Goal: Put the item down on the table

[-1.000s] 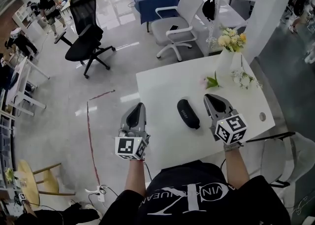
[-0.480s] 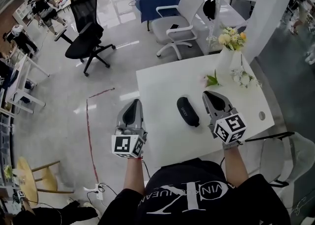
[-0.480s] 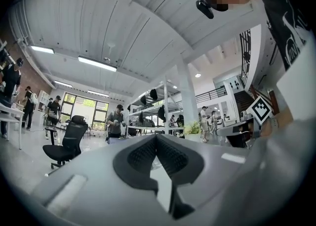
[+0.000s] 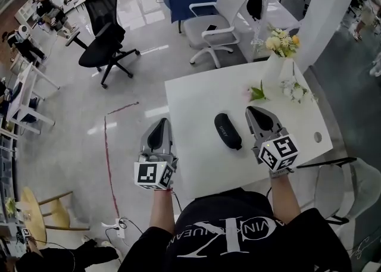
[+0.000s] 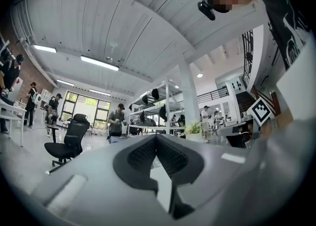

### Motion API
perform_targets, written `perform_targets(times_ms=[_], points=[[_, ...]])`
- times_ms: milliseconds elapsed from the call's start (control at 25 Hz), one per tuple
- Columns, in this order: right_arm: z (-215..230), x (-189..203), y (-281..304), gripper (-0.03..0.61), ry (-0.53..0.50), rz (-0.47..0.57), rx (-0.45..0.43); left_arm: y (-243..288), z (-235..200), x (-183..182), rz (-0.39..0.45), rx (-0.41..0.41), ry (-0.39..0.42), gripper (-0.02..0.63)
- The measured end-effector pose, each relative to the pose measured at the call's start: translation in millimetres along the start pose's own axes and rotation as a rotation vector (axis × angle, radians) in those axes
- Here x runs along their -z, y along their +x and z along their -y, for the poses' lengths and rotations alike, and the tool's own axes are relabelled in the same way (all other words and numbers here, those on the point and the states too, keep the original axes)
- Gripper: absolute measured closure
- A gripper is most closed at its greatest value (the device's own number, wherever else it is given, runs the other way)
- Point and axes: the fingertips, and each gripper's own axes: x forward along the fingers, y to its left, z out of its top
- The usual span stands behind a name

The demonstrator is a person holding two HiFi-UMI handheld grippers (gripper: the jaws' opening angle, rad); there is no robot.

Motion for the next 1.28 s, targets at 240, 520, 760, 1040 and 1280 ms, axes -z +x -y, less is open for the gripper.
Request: perform_targets(times_ms=[240, 520, 760, 1040, 1280], points=[[1.6, 0.5, -1.8, 0.566, 0.004, 0.009, 0.002, 0.6, 1.8, 3.5, -0.011, 0.002, -0.004, 0.603], [3.6, 6.2, -2.8, 0.566, 0.013, -0.002, 0.009, 1.9, 4.5, 8.9, -0.029, 0.011, -0.006, 0.603], [5.0, 10.8, -2.6, 0.566, 0.025, -0.010, 0.009, 1.1, 5.6, 16.0, -0.054, 0.016, -0.011, 0.603], [4.7, 18.5, -1.9, 0.566, 0.037, -0.026, 0.006, -1.4, 4.8, 24.2, -0.074, 0.014, -0.019, 0.603], [4.8, 23.2, 0.5, 0.566, 0.043, -0.037, 0.005, -0.8, 2.8, 29.0, -0.086, 0.014, -0.023, 0.603]])
